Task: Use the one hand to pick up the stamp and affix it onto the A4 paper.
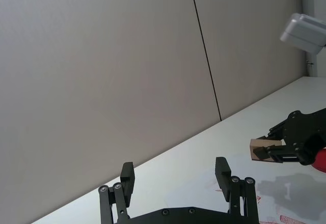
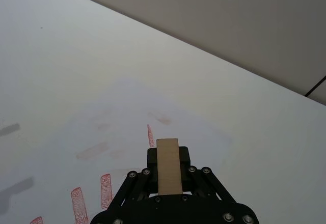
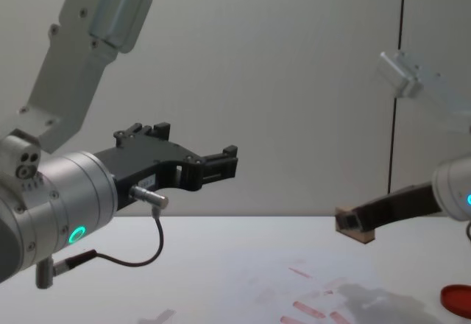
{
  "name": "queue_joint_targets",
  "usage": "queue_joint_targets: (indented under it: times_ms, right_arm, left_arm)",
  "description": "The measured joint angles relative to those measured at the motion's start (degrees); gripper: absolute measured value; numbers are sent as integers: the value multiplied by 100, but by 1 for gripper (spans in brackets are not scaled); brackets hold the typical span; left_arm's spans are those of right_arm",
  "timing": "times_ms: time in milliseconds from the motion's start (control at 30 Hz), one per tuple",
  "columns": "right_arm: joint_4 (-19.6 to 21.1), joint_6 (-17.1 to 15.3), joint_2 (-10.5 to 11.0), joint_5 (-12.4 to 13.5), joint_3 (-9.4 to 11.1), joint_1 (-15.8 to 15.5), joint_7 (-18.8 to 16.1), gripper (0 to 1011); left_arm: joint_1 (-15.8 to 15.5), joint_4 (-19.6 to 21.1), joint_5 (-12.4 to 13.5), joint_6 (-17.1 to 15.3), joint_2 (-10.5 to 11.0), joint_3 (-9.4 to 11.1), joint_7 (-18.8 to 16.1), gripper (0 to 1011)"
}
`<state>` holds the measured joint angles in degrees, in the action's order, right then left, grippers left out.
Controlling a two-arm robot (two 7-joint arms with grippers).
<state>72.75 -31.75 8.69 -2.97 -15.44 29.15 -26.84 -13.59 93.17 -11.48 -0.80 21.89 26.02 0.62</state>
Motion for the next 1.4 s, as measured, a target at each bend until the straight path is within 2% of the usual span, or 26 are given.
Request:
queue_joint_targets:
  times_ms: [267,600,867,1400]
  right_arm:
    - [-324,-107,-92,-157,-98,232,-285,219]
    - [-646,-104,-181,-234,-172,430,-441,219]
    - [-824,-189,-273,-108,-226,537,-429,219]
    - [-869,-543,-399,146,-319,629,-429,219]
  left_arm:
    - [0,0,0,0,0,0,0,1002]
    - [0,0,0,0,0,0,0,1002]
    - [0,0,0,0,0,0,0,1002]
    - [0,0,0,0,0,0,0,1002]
